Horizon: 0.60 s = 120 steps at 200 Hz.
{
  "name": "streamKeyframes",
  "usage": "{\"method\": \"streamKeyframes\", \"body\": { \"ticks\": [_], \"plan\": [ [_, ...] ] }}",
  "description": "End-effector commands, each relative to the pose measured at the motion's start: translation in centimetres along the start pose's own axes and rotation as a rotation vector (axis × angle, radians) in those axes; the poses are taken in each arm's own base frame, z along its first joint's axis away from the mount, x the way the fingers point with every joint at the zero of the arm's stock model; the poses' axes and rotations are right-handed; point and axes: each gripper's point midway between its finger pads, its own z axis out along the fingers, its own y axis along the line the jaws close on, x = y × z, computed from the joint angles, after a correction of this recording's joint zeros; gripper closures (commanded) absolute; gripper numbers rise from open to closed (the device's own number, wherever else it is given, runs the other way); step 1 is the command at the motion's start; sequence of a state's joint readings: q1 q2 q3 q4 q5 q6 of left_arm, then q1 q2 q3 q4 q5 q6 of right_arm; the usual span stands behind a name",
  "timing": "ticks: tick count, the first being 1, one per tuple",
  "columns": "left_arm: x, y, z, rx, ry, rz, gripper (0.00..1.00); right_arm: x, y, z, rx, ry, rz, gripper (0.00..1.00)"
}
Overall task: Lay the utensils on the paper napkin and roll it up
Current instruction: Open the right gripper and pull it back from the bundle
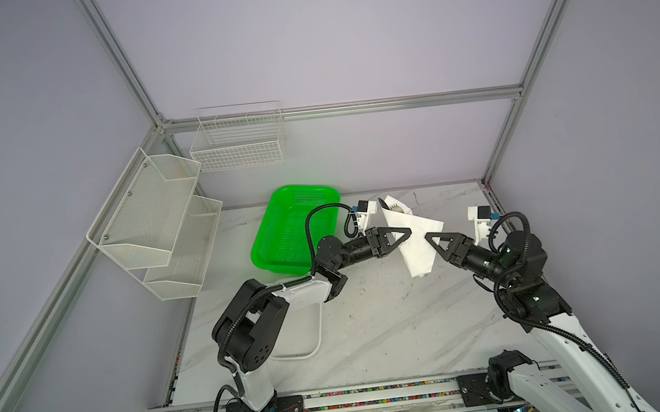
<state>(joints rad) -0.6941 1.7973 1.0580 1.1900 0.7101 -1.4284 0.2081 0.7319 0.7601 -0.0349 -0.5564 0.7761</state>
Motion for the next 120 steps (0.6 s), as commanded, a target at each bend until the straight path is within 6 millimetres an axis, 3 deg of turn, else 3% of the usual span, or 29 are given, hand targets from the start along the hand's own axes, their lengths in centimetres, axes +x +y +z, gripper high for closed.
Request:
{"method": "streamKeyframes", "body": {
  "ticks": [1, 13, 23, 45, 53, 74, 106, 120],
  "plan": [
    [-1.0, -4.0, -0.8, 0.085, -0.044, 0.114, 0.93, -3.1, -0.5, -3.0, 0.196, -0.150, -0.056, 0.48],
    [-1.1, -4.0, -1.0, 0.081, -0.045, 0.117, 0.93, -4.2, 0.6, -4.6, 0.221, -0.203, -0.084, 0.46],
    [-1.3, -3.9, -1.1, 0.071, -0.048, 0.120, 0.93, -4.7, 2.7, -5.4, 0.173, -0.212, -0.130, 0.47],
    [-1.3, -3.5, -1.3, 0.037, -0.045, 0.125, 0.93, -3.7, 7.8, -5.2, -0.026, -0.096, -0.230, 0.51],
    [-1.4, -3.4, -1.2, 0.028, -0.042, 0.130, 0.93, -2.8, 8.8, -4.6, -0.087, -0.022, -0.233, 0.55],
    [-1.3, -3.4, -1.1, 0.015, -0.033, 0.141, 0.93, -1.3, 9.0, -3.3, -0.138, 0.106, -0.193, 0.61],
    [-1.4, -3.3, -1.1, 0.016, -0.035, 0.141, 0.93, -1.6, 9.9, -3.4, -0.171, 0.099, -0.179, 0.62],
    [-1.4, -3.4, -1.1, 0.020, -0.036, 0.139, 0.93, -1.5, 8.9, -2.8, -0.135, 0.108, -0.168, 0.63]
  ]
}}
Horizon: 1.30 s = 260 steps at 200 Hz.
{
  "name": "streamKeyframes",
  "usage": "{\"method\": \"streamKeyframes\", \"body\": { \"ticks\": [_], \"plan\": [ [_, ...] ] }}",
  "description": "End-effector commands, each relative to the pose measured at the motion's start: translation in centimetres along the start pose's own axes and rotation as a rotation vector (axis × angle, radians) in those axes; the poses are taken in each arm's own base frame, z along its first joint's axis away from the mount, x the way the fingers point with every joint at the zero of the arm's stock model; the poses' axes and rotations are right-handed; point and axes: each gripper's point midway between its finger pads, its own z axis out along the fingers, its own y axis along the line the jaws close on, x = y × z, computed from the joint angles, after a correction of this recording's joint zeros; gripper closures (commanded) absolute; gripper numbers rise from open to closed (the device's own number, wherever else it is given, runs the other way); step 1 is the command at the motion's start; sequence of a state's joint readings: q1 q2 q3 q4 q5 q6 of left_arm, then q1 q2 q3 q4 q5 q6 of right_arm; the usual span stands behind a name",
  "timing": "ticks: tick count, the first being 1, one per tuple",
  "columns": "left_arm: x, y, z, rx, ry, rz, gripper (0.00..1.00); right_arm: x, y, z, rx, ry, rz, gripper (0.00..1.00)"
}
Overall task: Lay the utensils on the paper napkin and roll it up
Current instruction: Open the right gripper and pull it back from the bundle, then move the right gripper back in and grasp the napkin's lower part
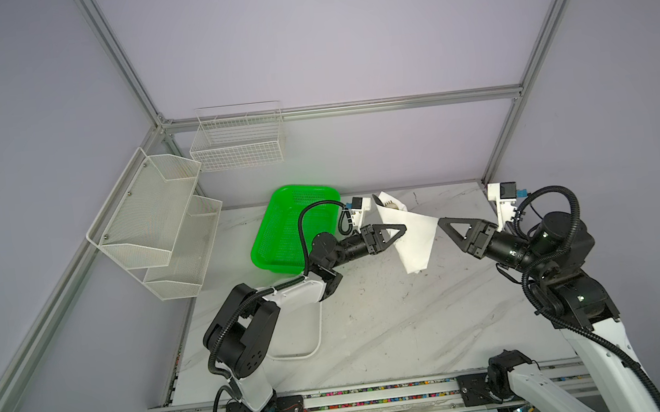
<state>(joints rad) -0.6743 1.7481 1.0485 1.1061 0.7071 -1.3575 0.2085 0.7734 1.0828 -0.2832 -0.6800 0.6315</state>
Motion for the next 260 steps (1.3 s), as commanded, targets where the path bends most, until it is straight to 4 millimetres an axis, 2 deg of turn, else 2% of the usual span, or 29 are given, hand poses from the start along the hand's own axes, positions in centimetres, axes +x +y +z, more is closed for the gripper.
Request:
{"method": "streamKeyframes", "body": {
  "ticks": [1, 14, 48, 86, 133, 164, 193, 260],
  "plan": [
    [-0.7, -3.1, -0.6, 0.062, -0.028, 0.089, 0.93, 0.6, 0.6, -0.1, -0.028, 0.037, -0.003, 0.63],
    [-0.7, -3.0, -0.6, 0.059, -0.026, 0.088, 0.93, 0.9, -0.4, 0.5, 0.000, 0.057, 0.016, 0.63],
    [-0.6, -2.8, -0.7, 0.051, -0.026, 0.084, 0.93, 0.9, -0.7, 1.4, -0.004, 0.072, 0.025, 0.67],
    [-0.7, -2.6, -0.5, 0.049, -0.025, 0.081, 0.93, 1.9, -2.4, 2.8, 0.065, 0.109, 0.034, 0.71],
    [-0.7, -2.5, -0.4, 0.051, -0.017, 0.076, 0.93, 3.7, -3.2, 5.2, 0.152, 0.152, 0.009, 0.69],
    [-0.6, -2.6, -0.4, 0.052, -0.015, 0.075, 0.93, 3.2, -5.2, 5.2, 0.257, 0.113, 0.001, 0.67],
    [-0.7, -2.9, -0.3, 0.062, -0.013, 0.078, 0.94, 4.0, -6.2, 5.8, 0.277, 0.135, 0.012, 0.66],
    [-0.5, -3.4, -0.3, 0.077, 0.002, 0.073, 0.94, 5.0, -5.9, 6.6, 0.204, 0.154, 0.038, 0.63]
  ]
}}
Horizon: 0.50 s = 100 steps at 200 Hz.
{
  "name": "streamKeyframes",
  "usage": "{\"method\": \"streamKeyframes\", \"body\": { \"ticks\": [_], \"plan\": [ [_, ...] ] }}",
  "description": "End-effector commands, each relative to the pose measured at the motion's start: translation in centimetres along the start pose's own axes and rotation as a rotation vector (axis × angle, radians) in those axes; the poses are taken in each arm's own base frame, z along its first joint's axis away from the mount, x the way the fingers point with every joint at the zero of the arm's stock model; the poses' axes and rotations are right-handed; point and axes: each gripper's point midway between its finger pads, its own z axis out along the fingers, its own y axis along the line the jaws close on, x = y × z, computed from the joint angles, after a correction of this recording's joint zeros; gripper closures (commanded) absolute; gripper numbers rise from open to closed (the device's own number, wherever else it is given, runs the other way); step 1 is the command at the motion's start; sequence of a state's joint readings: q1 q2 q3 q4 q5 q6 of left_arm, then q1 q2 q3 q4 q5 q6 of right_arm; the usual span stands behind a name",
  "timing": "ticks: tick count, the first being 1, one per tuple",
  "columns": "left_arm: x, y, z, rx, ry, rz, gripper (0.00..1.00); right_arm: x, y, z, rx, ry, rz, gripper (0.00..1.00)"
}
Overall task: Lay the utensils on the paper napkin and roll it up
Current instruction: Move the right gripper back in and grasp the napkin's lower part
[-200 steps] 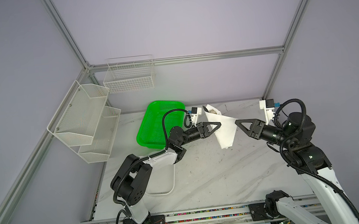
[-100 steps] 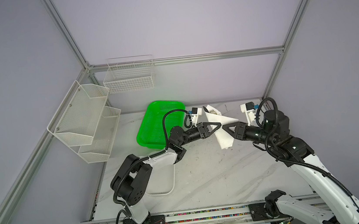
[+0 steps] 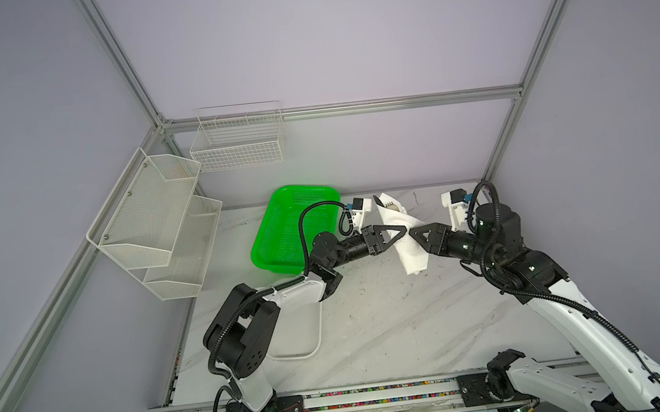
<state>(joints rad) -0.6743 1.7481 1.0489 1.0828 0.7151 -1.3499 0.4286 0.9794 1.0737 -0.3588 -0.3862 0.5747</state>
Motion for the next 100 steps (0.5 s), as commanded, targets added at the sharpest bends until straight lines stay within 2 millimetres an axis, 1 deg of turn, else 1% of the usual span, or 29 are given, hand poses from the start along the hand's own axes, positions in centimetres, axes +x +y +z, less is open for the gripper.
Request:
{"method": "streamKeyframes", "body": {
  "ticks": [1, 36, 51, 100],
  "plan": [
    [-0.7, -3.9, -0.3, 0.093, -0.010, 0.082, 0.94, 0.0, 0.5, 0.2, -0.033, -0.005, -0.003, 0.63],
    [-0.4, -3.9, -0.5, 0.091, -0.001, 0.073, 0.94, -0.3, 0.8, 0.1, -0.045, -0.018, -0.006, 0.62],
    [-0.5, -4.2, -0.6, 0.096, -0.003, 0.074, 0.94, -0.3, 1.0, 0.2, -0.056, -0.010, -0.009, 0.60],
    [-0.7, -5.1, -0.5, 0.116, -0.003, 0.081, 0.94, 1.6, 0.9, 0.5, -0.096, 0.054, -0.018, 0.53]
  ]
}}
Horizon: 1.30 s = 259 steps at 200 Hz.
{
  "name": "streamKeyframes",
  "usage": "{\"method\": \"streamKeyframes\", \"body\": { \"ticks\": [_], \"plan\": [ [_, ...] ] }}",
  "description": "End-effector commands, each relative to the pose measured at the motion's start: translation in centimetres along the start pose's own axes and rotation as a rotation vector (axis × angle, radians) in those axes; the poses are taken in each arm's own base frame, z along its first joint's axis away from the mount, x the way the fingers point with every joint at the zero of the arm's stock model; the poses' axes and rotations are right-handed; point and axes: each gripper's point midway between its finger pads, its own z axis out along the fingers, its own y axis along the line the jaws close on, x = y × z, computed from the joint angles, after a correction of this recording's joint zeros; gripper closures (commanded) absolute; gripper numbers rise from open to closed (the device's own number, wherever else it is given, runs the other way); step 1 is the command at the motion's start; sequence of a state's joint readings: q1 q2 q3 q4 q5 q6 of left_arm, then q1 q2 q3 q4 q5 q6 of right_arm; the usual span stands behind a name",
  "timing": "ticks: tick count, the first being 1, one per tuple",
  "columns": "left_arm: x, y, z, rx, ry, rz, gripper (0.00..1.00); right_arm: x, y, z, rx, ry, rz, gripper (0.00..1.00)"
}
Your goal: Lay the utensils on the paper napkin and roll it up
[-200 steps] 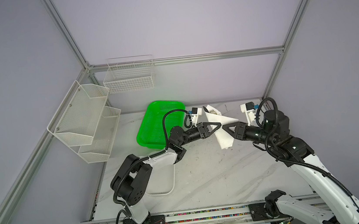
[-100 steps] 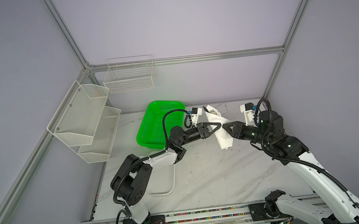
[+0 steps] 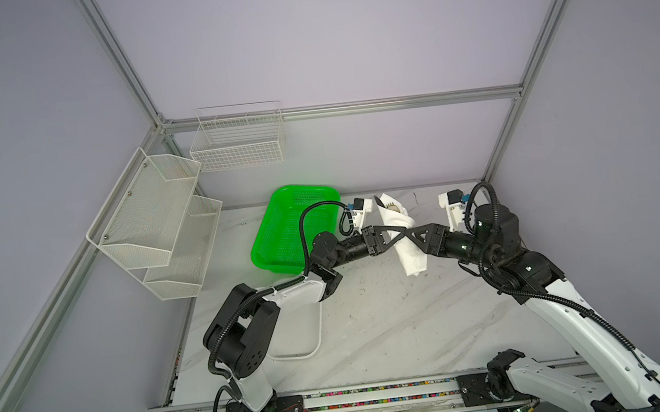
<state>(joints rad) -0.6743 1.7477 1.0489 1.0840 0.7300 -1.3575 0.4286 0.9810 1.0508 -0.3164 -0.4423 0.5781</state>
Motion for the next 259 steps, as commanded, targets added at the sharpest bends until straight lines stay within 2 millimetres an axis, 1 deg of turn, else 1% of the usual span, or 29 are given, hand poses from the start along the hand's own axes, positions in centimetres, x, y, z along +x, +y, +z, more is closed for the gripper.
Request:
{"method": "streamKeyframes", "body": {
  "ticks": [1, 42, 54, 76, 93, 137, 179, 197, 237, 259],
  "plan": [
    [-0.9, -5.0, -0.5, 0.111, -0.016, 0.088, 0.94, 1.1, 0.3, 0.2, -0.044, 0.033, -0.014, 0.53],
    [-0.9, -5.6, -0.6, 0.127, -0.013, 0.089, 0.94, 2.1, 0.3, 0.5, -0.075, 0.073, -0.029, 0.53],
    [-0.8, -5.8, -0.6, 0.130, -0.010, 0.092, 0.94, 2.4, 0.7, 0.6, -0.106, 0.088, -0.041, 0.54],
    [-0.7, -5.9, -0.6, 0.133, -0.005, 0.094, 0.94, 3.0, 2.1, 0.5, -0.198, 0.119, -0.057, 0.57],
    [-0.7, -6.1, -0.6, 0.138, 0.004, 0.096, 0.94, 3.3, 2.7, 0.5, -0.237, 0.132, -0.065, 0.61],
    [-0.5, -6.9, -0.6, 0.158, 0.020, 0.114, 0.94, 3.9, 3.8, 0.3, -0.327, 0.163, -0.072, 0.61],
    [-0.4, -7.6, -0.4, 0.175, 0.041, 0.133, 0.94, 4.2, 4.0, 0.2, -0.348, 0.175, -0.070, 0.61],
    [-0.2, -7.3, -0.5, 0.170, 0.048, 0.127, 0.94, 4.0, 4.0, 0.1, -0.348, 0.167, -0.072, 0.61],
    [0.0, -7.4, -0.6, 0.175, 0.059, 0.132, 0.94, 3.7, 3.8, -0.3, -0.355, 0.163, -0.067, 0.60],
    [0.0, -7.5, -0.6, 0.173, 0.059, 0.135, 0.94, 3.6, 3.4, -0.5, -0.351, 0.158, -0.058, 0.60]
  ]
}}
